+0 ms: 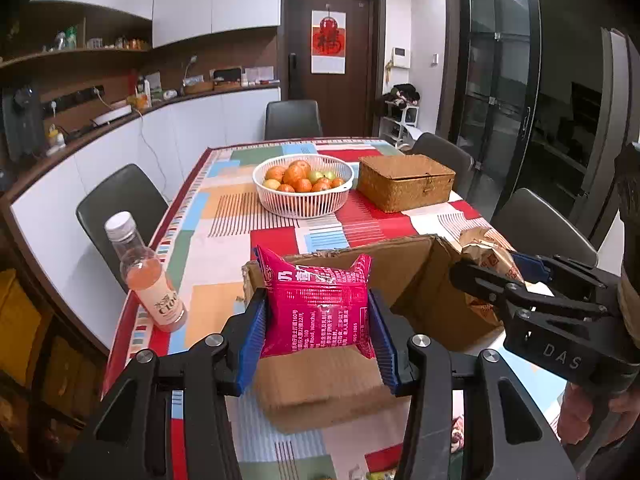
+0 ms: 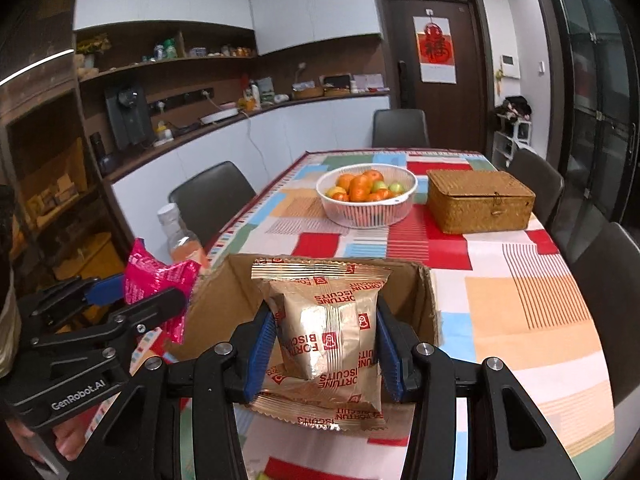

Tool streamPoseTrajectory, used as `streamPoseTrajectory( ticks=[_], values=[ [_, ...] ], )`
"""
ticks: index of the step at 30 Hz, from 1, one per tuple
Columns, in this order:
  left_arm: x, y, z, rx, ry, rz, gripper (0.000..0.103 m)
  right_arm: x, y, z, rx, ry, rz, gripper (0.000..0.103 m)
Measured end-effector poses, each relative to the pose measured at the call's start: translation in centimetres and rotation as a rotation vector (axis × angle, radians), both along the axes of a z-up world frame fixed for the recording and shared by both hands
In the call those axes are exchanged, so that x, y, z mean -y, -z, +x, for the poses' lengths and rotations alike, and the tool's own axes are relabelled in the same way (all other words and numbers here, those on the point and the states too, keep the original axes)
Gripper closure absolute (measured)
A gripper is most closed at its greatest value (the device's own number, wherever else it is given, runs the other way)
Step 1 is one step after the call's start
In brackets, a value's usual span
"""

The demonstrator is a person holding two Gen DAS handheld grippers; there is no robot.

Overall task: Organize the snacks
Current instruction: 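Lift both snacks over the cardboard box and open both grippers to drop them, then return both tools from the box to the snack pile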

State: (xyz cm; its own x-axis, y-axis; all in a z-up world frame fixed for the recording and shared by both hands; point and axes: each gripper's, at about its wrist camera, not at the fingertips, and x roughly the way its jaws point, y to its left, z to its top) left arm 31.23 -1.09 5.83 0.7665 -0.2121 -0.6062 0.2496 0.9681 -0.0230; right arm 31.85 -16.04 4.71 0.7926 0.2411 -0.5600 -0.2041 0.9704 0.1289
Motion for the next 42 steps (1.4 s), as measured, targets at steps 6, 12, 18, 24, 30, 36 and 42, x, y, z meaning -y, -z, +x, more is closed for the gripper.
streamPoseTrajectory(
  ticks=[6,12,18,24,30,36,42],
  values=[
    [0.6,1.2,2.8,-0.067,0.011,0.014,0.048,0.2,0.9,2.3,-0.047,0.002,0.009,0.056],
    [0.7,1.3,2.3,-0.043,-0.028,0.060,0.035,0.7,1.4,3.1,-0.069,0.033,0.016,0.034],
    [0.9,0.1,-1.4,0.023,-0.006,0.077,0.028,1.0,1.2,0.4,-0.035,0.049,-0.025,0.034],
    [1.4,-0.6,-5.6,0.065,0.036,0.066,0.028,1.8,0.8,-3.5,-0.004,0.047,-0.014,0.034],
    [2.1,-0.3,-9.3,0.066,0.082,0.056,0.027,2.4,0.5,-7.3,0.035,0.055,-0.039,0.034],
    [2.7,0.7,-12.2,0.051,0.111,0.057,0.025,3.0,1.1,-10.4,0.027,0.056,-0.042,0.034],
    [3.0,2.6,-13.9,-0.015,0.138,0.050,0.025,3.3,2.8,-12.1,-0.024,0.055,-0.052,0.034]
  ],
)
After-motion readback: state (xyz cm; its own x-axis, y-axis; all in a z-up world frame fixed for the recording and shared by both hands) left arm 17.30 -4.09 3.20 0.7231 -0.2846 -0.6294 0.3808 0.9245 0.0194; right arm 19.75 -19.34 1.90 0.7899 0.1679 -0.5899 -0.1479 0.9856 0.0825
